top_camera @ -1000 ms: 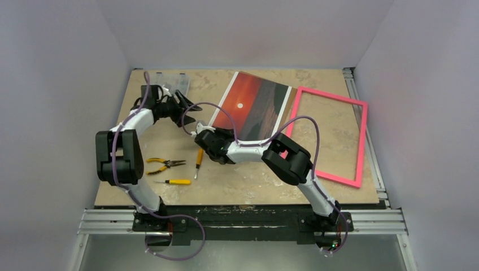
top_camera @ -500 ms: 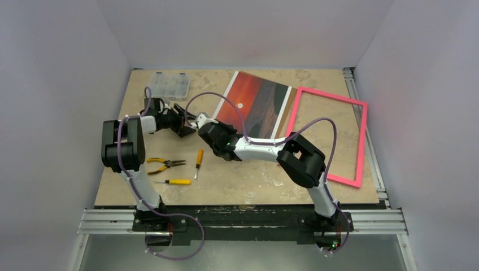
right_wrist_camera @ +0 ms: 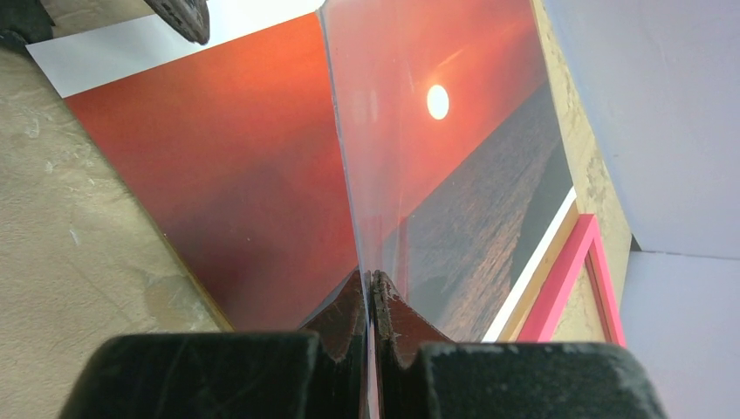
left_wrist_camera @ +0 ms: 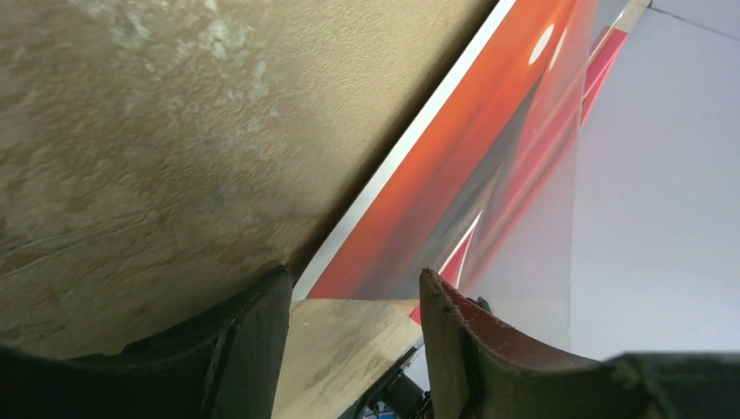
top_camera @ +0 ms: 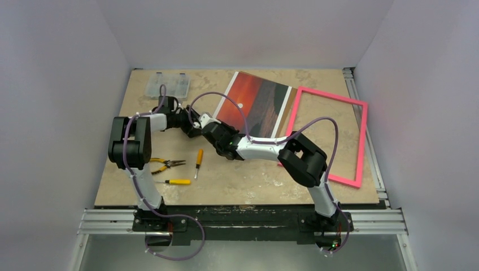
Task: Take the photo out of the frame
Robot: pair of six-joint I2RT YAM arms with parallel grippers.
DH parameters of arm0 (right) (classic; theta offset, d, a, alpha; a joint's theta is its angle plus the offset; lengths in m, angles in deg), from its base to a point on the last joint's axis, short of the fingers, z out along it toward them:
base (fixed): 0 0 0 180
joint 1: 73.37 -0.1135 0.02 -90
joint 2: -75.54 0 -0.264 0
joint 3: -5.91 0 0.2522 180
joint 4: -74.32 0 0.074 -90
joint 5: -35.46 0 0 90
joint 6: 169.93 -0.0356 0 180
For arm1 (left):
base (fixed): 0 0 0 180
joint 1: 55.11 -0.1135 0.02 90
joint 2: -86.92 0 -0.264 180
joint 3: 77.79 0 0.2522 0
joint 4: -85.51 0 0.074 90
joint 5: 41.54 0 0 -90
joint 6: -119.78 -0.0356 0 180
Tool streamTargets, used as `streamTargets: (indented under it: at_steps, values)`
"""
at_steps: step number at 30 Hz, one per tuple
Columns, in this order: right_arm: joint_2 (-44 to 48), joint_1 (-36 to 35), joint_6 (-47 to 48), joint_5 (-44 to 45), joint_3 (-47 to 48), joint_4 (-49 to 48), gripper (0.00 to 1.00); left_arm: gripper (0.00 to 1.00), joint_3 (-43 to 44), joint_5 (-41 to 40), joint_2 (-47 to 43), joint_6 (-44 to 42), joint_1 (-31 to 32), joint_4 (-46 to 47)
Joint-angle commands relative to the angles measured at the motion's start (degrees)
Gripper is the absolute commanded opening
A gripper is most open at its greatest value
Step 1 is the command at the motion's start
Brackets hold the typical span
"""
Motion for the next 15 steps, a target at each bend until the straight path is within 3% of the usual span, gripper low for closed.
streamTargets:
  at_steps: [1, 7, 15]
  values:
    - [4.1, 0.5, -2.1, -0.9, -0.3, -1.9, 0.00, 0.53, 1.3, -1.8, 0.9, -1.6, 1.4, -0.3]
    - [3.7, 0.5, -2.2, -1.2, -0.7, -1.7, 0.00, 0.44, -0.9, -1.1, -1.9, 0.1, 1.5, 2.6]
    - [2.4, 0.5, -2.2, -1.3, 0.5, -1.0, 0.00, 0.42, -2.2, -1.1, -5.4, 0.7, 1.5, 3.6]
